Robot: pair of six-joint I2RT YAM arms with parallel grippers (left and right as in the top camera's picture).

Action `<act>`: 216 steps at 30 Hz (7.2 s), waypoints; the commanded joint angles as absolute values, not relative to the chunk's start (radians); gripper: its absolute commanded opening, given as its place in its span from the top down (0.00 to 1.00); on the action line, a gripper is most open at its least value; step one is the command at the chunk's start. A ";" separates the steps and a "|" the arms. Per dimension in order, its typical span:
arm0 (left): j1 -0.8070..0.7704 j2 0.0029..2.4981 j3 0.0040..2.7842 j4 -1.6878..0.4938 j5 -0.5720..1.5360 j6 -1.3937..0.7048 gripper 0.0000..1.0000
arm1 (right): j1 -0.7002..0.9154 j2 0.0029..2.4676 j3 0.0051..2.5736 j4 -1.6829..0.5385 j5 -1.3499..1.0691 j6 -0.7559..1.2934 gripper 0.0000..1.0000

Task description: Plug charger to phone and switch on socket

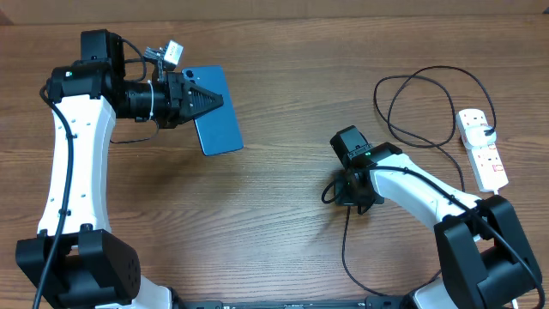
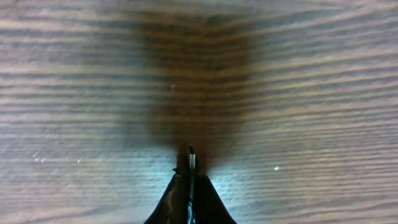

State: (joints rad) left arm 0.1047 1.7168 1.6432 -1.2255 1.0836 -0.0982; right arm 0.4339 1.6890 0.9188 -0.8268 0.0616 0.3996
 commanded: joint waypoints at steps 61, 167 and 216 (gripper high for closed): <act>0.089 1.695 1.655 -1.214 1.115 -0.113 0.96 | 0.436 1.698 0.824 -0.702 0.092 0.449 0.83; -0.139 1.694 1.655 -0.834 1.467 -0.538 0.96 | 0.437 1.216 0.981 -0.165 -1.115 0.682 0.96; -0.145 1.694 1.655 -0.778 1.436 -0.543 0.96 | 0.437 1.216 0.981 -0.133 -1.074 0.812 0.96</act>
